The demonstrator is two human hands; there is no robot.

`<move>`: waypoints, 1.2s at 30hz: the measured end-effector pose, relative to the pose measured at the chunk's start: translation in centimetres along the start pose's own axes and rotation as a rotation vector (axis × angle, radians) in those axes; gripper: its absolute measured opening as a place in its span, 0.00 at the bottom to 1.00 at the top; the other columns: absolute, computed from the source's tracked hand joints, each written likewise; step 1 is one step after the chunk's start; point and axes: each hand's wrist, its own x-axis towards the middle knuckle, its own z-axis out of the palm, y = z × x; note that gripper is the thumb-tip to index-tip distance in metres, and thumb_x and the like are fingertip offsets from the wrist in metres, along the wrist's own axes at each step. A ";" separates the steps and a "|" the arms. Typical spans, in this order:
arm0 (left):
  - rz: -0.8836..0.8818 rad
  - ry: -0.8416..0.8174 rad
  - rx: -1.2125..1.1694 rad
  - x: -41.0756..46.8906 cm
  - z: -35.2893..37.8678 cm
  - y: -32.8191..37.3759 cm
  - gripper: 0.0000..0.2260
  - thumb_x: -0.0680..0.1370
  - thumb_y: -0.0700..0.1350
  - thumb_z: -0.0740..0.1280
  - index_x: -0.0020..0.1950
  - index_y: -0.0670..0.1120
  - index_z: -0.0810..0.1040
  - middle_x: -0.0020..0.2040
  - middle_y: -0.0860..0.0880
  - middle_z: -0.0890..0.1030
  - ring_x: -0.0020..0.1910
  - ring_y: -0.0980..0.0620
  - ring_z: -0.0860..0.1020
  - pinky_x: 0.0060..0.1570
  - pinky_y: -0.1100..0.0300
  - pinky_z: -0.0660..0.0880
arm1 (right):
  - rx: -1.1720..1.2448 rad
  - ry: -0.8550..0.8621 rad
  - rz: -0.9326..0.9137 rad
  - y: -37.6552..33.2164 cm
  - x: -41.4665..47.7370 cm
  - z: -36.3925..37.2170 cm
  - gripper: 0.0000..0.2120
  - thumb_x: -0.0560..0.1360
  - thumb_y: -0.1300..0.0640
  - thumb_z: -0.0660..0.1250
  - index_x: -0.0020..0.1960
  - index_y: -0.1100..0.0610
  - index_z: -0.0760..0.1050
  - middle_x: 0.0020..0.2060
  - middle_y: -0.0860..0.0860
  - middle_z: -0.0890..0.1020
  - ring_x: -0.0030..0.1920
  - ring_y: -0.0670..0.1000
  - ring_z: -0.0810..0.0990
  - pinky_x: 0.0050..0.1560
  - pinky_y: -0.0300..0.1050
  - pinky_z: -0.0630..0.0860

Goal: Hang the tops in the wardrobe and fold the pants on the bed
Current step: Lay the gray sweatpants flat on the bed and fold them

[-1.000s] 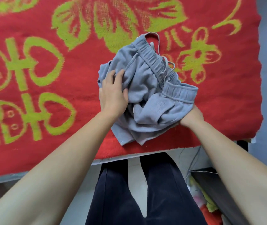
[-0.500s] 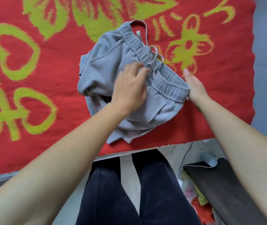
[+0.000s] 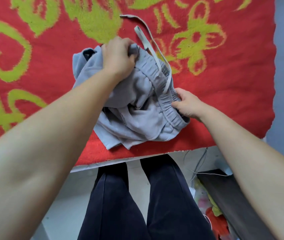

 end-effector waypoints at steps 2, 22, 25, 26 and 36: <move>0.072 -0.009 0.011 -2.1 0.7 0.2 0.13 0.77 0.47 0.66 0.61 0.48 0.80 0.57 0.43 0.80 0.59 0.41 0.76 0.61 0.50 0.67 | 0.001 -0.041 0.045 1.4 -0.8 1.5 0.18 0.77 0.63 0.66 0.66 0.57 0.73 0.61 0.55 0.81 0.63 0.55 0.78 0.67 0.53 0.71; -0.231 -0.238 -0.007 -17.0 11.7 6.1 0.34 0.71 0.77 0.55 0.56 0.49 0.73 0.57 0.44 0.78 0.60 0.40 0.73 0.59 0.43 0.66 | 0.032 0.199 -0.340 -10.9 4.9 -2.5 0.22 0.79 0.40 0.64 0.63 0.55 0.78 0.53 0.43 0.81 0.51 0.36 0.78 0.54 0.32 0.72; -0.326 -0.216 0.087 -16.5 12.8 7.7 0.51 0.58 0.85 0.50 0.62 0.45 0.71 0.62 0.40 0.77 0.63 0.38 0.72 0.59 0.37 0.64 | -0.122 0.064 -0.412 -11.7 4.6 -1.5 0.17 0.78 0.44 0.69 0.61 0.53 0.79 0.55 0.44 0.83 0.53 0.36 0.80 0.55 0.31 0.75; -0.355 -0.224 0.119 -16.2 13.0 8.0 0.56 0.56 0.86 0.49 0.65 0.44 0.70 0.64 0.40 0.76 0.64 0.37 0.71 0.59 0.36 0.63 | -0.171 0.080 -0.414 -11.6 4.5 -1.5 0.17 0.78 0.44 0.69 0.61 0.53 0.79 0.55 0.45 0.83 0.55 0.40 0.81 0.57 0.34 0.76; -0.497 -0.297 0.204 -16.3 16.0 11.1 0.46 0.63 0.68 0.70 0.71 0.40 0.64 0.67 0.37 0.69 0.66 0.36 0.65 0.67 0.33 0.55 | -0.061 0.171 -0.164 -5.9 1.7 -5.6 0.15 0.79 0.45 0.67 0.62 0.49 0.81 0.56 0.48 0.84 0.57 0.47 0.83 0.61 0.53 0.79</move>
